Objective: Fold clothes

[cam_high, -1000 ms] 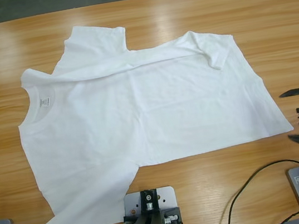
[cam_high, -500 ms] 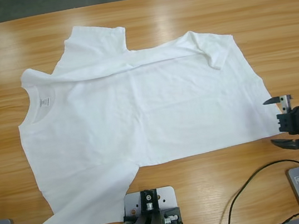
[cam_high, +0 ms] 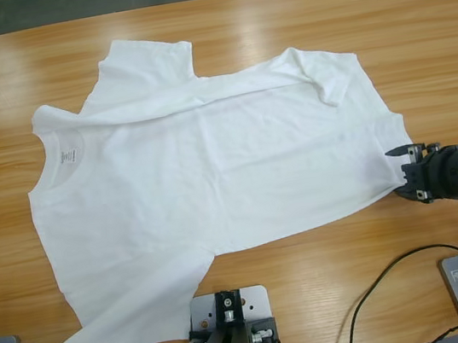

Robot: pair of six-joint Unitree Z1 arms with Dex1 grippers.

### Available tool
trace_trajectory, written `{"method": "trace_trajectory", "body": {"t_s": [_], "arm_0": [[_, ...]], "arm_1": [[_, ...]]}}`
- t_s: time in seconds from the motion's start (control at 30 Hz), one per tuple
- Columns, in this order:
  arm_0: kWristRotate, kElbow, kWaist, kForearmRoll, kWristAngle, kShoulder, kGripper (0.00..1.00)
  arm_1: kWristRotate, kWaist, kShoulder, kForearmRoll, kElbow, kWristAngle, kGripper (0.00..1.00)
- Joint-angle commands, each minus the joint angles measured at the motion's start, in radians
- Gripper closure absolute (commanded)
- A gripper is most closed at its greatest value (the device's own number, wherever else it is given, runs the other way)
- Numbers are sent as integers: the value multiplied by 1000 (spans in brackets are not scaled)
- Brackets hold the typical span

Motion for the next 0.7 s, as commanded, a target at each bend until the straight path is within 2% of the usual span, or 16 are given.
{"method": "trace_trajectory", "body": {"t_s": [0.03, 0.2, 0.3, 0.47, 0.7], "arm_0": [[12, 33, 9, -4, 21, 14, 1000], [33, 33, 21, -4, 39, 17, 1000], [39, 28, 24, -5, 40, 16, 1000], [77, 25, 24, -9, 34, 21, 1000], [103, -41, 24, 25, 23, 4, 1000]], "arm_1": [[-165, 9, -7, -13, 10, -25, 1000], [-244, 13, -13, -9, 4, 22, 1000], [-261, 54, -52, 21, 5, 38, 1000], [-256, 117, -177, 167, 3, 44, 1000], [-247, 155, -340, 502, -139, 59, 1000]]}}
